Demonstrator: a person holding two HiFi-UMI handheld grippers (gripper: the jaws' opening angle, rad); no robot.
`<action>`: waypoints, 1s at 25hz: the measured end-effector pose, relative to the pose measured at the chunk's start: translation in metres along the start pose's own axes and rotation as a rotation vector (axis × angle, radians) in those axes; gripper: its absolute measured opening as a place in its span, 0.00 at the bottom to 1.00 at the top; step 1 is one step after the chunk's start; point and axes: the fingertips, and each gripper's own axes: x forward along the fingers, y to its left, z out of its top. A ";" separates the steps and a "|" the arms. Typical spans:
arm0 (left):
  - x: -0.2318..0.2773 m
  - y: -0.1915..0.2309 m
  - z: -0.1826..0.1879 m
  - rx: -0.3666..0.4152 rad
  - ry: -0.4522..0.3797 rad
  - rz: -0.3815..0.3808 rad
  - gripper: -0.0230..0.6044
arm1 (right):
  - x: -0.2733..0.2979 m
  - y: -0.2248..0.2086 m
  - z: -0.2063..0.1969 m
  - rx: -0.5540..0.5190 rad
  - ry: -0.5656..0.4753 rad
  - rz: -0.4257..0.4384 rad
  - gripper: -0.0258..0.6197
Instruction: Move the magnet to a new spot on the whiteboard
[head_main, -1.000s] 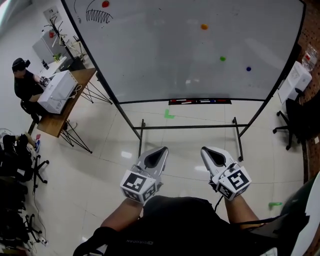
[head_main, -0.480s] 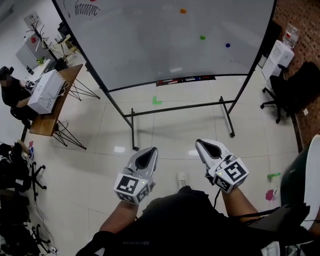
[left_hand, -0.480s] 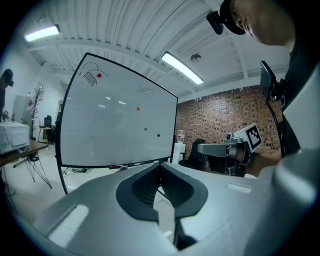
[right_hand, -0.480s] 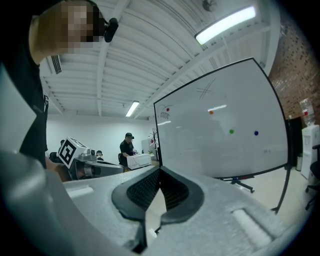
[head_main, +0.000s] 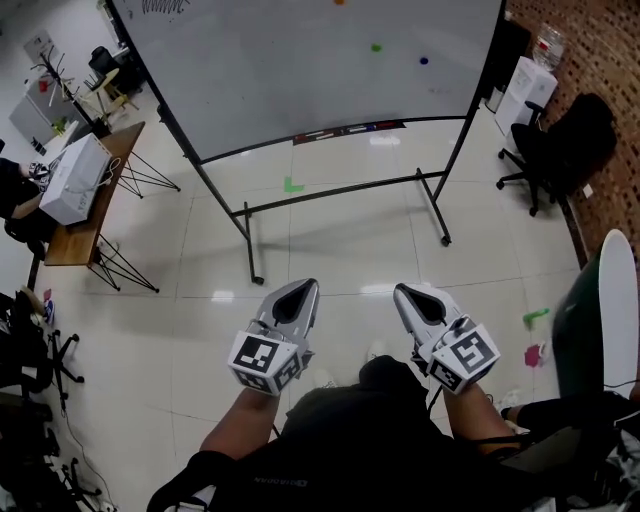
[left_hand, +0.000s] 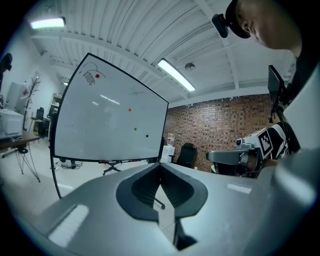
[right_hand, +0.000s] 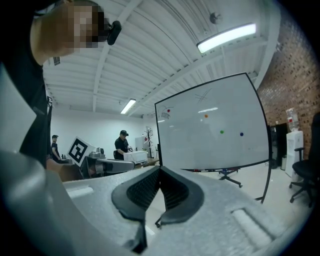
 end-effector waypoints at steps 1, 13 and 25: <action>-0.004 -0.007 -0.001 0.005 -0.003 -0.006 0.06 | -0.005 0.002 0.001 -0.007 0.000 0.002 0.05; -0.022 -0.086 -0.006 -0.003 -0.055 0.068 0.06 | -0.069 0.004 0.019 -0.075 -0.027 0.097 0.05; -0.029 -0.130 -0.029 0.000 -0.023 0.122 0.06 | -0.106 -0.003 0.000 -0.051 -0.021 0.154 0.05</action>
